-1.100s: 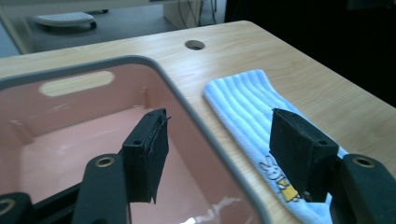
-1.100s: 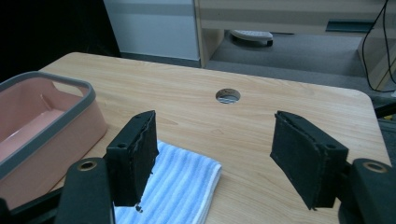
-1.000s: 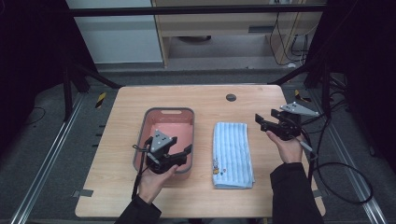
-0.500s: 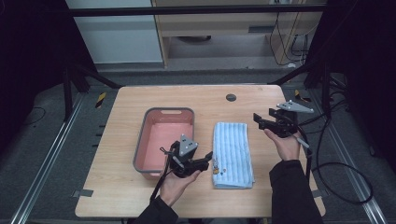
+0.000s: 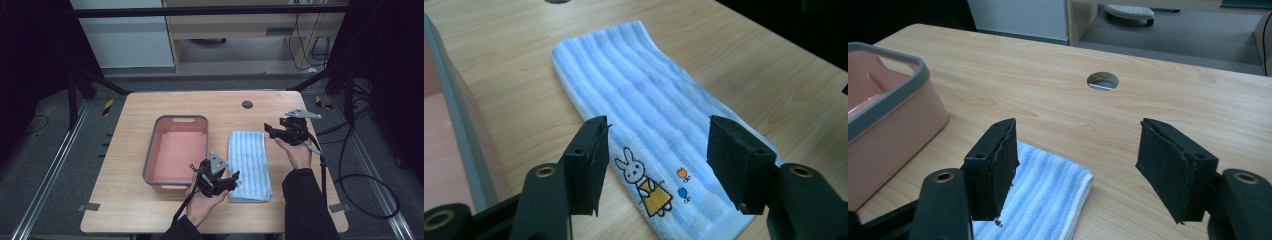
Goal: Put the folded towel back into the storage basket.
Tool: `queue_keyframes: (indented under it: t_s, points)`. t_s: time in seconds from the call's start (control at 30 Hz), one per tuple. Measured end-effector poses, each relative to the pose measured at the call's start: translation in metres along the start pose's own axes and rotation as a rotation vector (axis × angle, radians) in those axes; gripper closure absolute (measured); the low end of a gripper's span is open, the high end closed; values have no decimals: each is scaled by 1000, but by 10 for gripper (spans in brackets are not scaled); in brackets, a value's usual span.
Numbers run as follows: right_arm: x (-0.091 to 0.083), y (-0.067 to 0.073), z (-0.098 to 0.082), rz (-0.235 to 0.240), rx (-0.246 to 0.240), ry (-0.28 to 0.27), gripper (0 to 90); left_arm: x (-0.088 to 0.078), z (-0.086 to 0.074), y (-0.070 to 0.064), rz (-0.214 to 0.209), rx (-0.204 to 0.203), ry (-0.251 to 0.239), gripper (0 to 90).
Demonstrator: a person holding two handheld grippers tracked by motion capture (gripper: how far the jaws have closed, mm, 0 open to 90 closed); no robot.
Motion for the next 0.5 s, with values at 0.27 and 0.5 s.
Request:
queue_keyframes:
  t_s: [0.27, 0.5]
  points:
    - [11, 3, -9, 8, -6, 31, 331, 17, -16, 2, 18, -14, 47, 428]
    - [18, 4, -18, 11, 5, 48, 344, 29, -31, 6, 30, -19, 86, 455]
Point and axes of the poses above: each handheld gripper's, and its own axes: x roughly forward along the jaws, z roughly out of its top, y roughly to its left, the point moved 9 cm from there along x, roughly forward along the jaws, and after that the axes turned 13 degrees about -x, right-handed, at the moved point
